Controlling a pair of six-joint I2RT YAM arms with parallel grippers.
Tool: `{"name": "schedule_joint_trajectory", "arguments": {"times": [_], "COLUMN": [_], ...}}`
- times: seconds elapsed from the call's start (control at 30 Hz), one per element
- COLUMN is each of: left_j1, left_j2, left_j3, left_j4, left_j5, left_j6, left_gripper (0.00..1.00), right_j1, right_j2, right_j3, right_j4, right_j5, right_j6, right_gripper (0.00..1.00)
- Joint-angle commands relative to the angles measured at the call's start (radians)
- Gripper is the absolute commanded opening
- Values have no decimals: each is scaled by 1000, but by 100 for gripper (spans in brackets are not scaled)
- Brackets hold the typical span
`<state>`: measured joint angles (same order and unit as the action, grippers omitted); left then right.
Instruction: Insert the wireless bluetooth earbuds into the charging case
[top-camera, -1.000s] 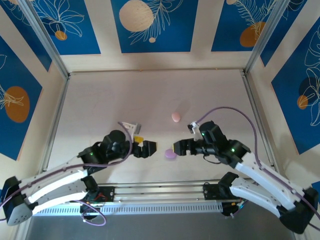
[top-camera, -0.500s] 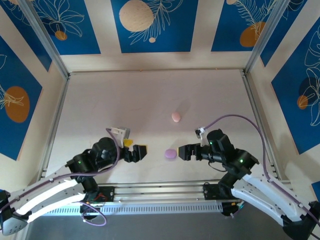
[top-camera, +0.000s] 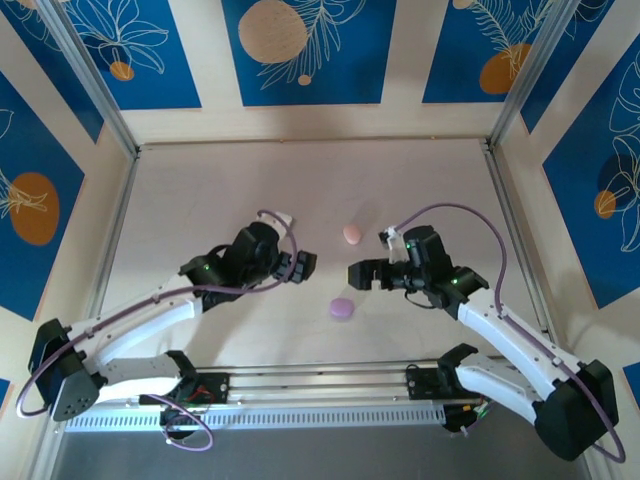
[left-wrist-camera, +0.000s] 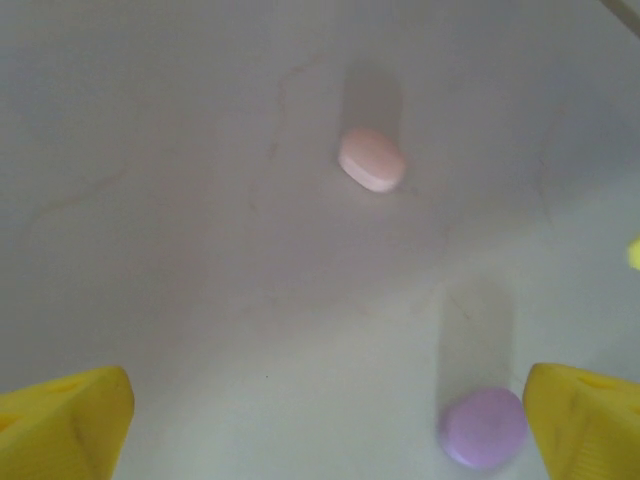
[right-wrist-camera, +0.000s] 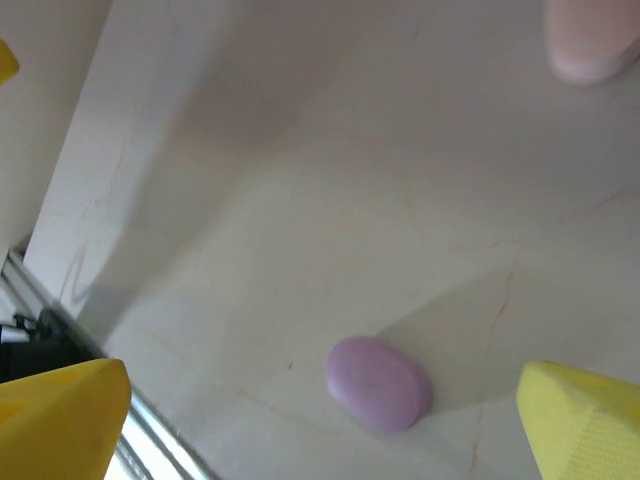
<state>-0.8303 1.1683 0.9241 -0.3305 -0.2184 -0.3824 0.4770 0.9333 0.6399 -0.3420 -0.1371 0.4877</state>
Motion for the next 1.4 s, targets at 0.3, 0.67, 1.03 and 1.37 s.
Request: {"name": "schedule_joint_trajectory", "arguments": {"times": [0.3, 0.67, 1.03, 1.37], "left_j1": [421, 647, 649, 650], "left_j2": [-150, -270, -467, -497], "left_j3": [-64, -328, -591, -761], "left_j4": [40, 161, 361, 552], "left_j5": [45, 56, -21, -98], "left_j6": [81, 104, 281, 310], "left_gripper": [100, 100, 100, 100], "right_j1": [-531, -696, -553, -472], "right_j2": [-82, -242, -404, -267], "right_j3": [25, -186, -410, -467], "right_j4": [116, 300, 488, 662], "right_j5": [-125, -74, 221, 419], "right_j6": [9, 9, -130, -175], "right_gripper": [99, 99, 99, 99]}}
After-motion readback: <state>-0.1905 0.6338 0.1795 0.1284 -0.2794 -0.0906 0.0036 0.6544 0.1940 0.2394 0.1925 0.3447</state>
